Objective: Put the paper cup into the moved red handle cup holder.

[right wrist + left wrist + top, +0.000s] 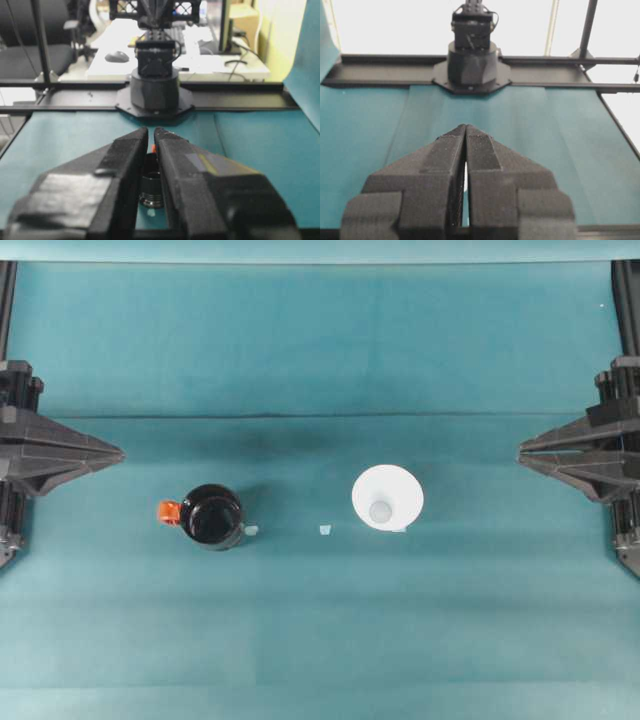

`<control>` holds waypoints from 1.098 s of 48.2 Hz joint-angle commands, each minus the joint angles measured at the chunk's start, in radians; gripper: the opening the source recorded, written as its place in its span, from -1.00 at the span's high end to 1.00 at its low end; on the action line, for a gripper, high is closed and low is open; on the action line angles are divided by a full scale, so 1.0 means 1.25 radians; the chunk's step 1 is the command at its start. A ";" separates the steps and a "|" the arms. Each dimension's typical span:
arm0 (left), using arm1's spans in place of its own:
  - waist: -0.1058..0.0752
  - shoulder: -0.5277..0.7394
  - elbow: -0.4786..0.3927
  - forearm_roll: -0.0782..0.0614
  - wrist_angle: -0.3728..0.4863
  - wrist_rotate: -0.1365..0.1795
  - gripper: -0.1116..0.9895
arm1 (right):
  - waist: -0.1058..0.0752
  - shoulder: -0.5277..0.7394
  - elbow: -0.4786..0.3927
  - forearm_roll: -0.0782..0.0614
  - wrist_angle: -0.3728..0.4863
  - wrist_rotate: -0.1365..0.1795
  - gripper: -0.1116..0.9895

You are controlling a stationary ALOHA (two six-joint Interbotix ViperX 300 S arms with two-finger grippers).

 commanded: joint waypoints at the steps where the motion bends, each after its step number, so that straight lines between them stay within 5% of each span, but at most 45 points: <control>1: 0.004 0.021 -0.004 0.009 0.007 -0.004 0.75 | 0.002 0.011 -0.002 0.006 -0.005 0.004 0.80; 5: 0.004 0.028 -0.007 0.009 0.010 -0.004 0.75 | 0.002 0.012 -0.001 0.021 0.018 0.017 0.87; 16: 0.004 0.033 -0.016 0.009 0.065 -0.005 0.75 | 0.002 0.009 -0.001 0.021 0.069 0.058 0.99; 27: 0.004 0.072 -0.091 0.009 0.384 -0.015 0.75 | 0.002 0.002 -0.002 0.021 0.082 0.059 0.99; 35: 0.004 0.099 -0.124 0.010 0.540 -0.015 0.75 | 0.002 -0.002 -0.002 0.021 0.108 0.060 0.99; 53: 0.004 0.164 -0.131 0.010 0.579 -0.017 0.75 | 0.001 -0.010 -0.004 0.022 0.121 0.061 0.99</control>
